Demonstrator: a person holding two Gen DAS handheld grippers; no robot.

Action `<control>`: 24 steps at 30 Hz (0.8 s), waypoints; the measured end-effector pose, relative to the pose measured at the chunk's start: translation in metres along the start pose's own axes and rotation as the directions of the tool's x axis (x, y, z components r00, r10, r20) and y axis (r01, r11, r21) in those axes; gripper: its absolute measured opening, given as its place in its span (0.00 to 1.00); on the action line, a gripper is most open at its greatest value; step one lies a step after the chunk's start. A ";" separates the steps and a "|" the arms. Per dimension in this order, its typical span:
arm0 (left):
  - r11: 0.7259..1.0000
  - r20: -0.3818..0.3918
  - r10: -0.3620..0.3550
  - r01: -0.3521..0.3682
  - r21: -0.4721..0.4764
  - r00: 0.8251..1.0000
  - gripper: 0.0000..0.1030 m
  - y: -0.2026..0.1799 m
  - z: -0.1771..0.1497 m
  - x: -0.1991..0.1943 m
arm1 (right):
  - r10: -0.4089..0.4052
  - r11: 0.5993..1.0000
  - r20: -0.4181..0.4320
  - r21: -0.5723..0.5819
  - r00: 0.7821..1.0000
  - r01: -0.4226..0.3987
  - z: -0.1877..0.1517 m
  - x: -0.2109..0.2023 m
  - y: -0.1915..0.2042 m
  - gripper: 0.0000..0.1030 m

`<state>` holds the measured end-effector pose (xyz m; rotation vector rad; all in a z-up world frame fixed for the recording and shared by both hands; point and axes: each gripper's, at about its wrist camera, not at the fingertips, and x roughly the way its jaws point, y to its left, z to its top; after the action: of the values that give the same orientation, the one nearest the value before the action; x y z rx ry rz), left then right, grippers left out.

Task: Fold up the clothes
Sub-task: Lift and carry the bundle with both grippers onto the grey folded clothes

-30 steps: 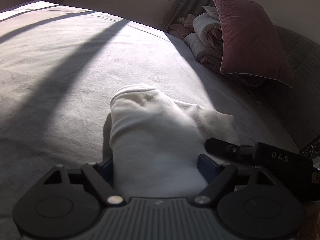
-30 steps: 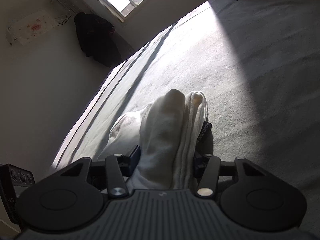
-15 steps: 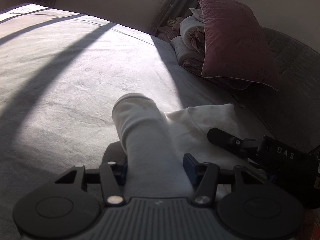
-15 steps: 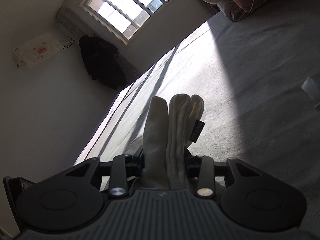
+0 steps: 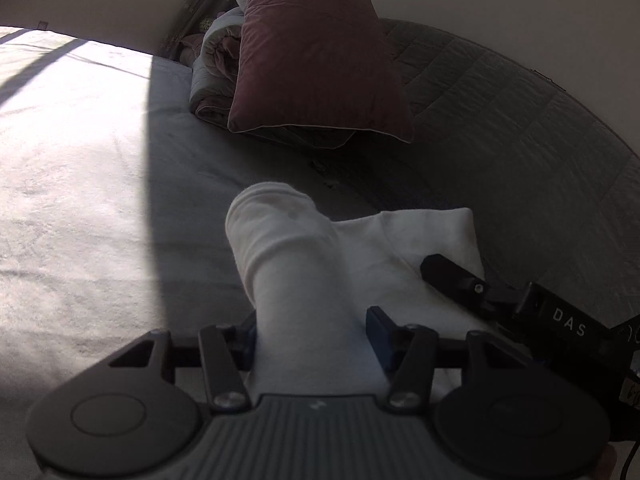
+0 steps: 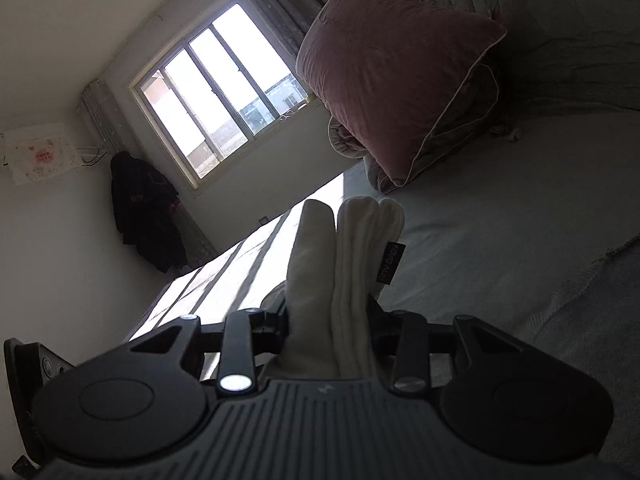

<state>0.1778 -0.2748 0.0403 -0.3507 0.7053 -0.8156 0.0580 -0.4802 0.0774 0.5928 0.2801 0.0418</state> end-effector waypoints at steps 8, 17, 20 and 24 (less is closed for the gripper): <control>0.988 -0.105 -0.151 0.153 0.007 0.983 0.53 -0.059 -0.024 0.043 | -0.217 0.974 0.170 -0.022 0.961 0.224 0.006 -0.049 -0.019 0.39; 0.985 -0.151 -0.173 0.173 -0.013 0.973 0.53 -0.088 -0.058 0.079 | -0.324 0.946 0.198 0.067 0.925 0.317 0.004 -0.052 -0.057 0.39; 0.987 -0.148 -0.159 0.157 -0.025 0.976 0.53 -0.089 -0.071 0.093 | -0.357 0.934 0.185 0.094 0.915 0.345 0.003 -0.046 -0.075 0.40; 0.987 -0.119 -0.156 0.151 -0.044 0.981 0.53 -0.085 -0.082 0.100 | -0.417 0.907 0.142 0.124 0.898 0.402 0.003 -0.034 -0.101 0.40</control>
<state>0.1226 -0.4080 -0.0165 -0.3928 0.8144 -0.9784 0.0216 -0.5701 0.0320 0.6147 0.2416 -0.4299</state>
